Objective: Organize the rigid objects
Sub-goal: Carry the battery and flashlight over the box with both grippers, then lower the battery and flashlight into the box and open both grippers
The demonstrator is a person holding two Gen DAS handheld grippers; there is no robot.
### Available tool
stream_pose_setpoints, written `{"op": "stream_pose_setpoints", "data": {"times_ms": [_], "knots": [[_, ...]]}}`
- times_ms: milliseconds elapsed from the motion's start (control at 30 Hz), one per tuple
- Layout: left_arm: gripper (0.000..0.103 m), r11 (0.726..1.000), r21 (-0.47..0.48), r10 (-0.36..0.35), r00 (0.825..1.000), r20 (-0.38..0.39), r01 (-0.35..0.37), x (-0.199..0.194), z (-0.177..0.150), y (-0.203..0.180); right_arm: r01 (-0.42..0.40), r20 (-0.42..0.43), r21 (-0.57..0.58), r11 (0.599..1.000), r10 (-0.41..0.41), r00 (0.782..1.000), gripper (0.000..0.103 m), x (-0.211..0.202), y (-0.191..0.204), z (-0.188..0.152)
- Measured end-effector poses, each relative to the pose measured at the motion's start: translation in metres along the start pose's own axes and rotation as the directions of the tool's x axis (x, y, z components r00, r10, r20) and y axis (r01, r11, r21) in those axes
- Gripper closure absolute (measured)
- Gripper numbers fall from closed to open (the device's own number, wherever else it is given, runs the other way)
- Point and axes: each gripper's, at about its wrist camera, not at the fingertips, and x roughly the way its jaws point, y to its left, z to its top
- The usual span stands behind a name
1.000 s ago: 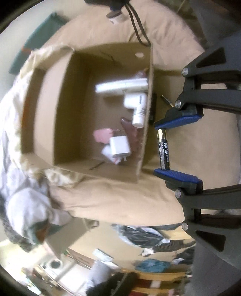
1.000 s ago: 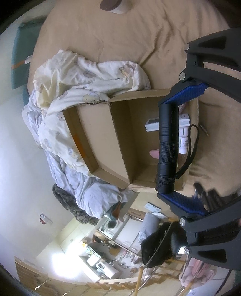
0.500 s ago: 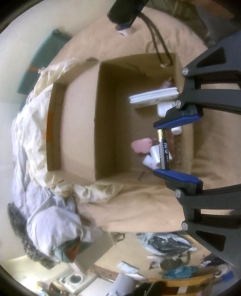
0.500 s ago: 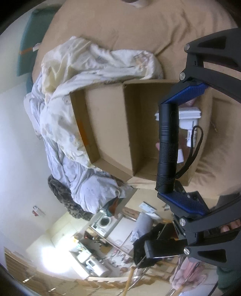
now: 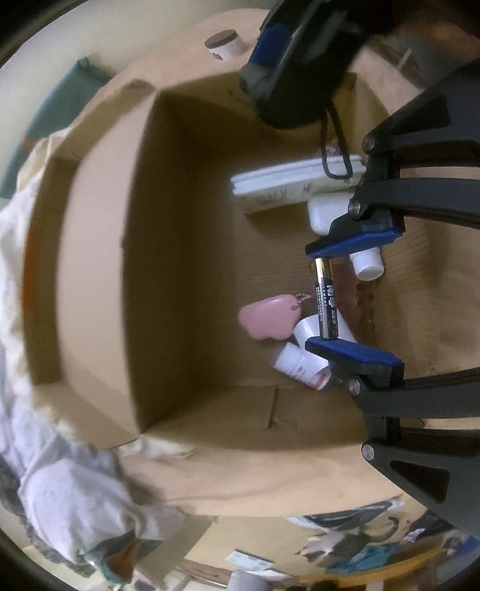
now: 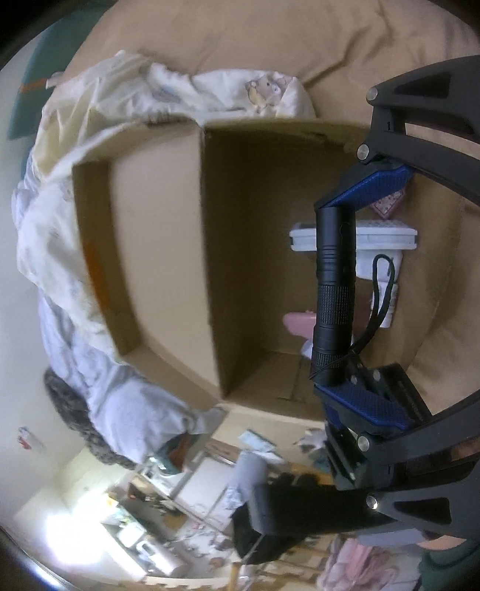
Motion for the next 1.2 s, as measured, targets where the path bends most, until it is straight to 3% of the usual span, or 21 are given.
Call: {"op": "stream_pose_setpoints", "data": {"times_ms": [200,633,1033,1133,1167,1200], "knots": [[0.063,1.000,0.010,0.000,0.998,-0.059,0.001,0.018,-0.006,0.001,0.056,-0.086,-0.009,0.998,-0.057,0.995,0.010,0.026,-0.002,-0.003],[0.063,0.999,0.032,0.014,0.997,-0.081,-0.011,0.033,-0.006,0.005,0.101,-0.213,-0.004,0.995,-0.100,0.972,0.010,0.061,-0.010,-0.010],[0.063,1.000,0.013,0.019,0.995,-0.099,-0.018,0.038,-0.004,0.005,0.072,-0.186,0.062,0.995,-0.060,0.981,0.009,0.057,-0.015,-0.005],[0.062,1.000,0.011,0.010,0.995,-0.099,-0.009,0.036,-0.004,0.006,0.040,-0.152,0.063,0.997,-0.030,0.988,0.000,0.051,-0.012,-0.002],[0.056,1.000,0.007,0.005,0.995,-0.097,-0.005,0.035,-0.003,0.007,0.025,-0.145,0.066,0.997,-0.015,0.989,0.000,0.049,-0.011,-0.001],[0.040,1.000,-0.008,-0.002,0.996,-0.094,0.001,0.034,-0.003,0.009,0.016,-0.133,0.071,0.997,-0.006,0.991,0.000,0.046,-0.010,0.000]]}}
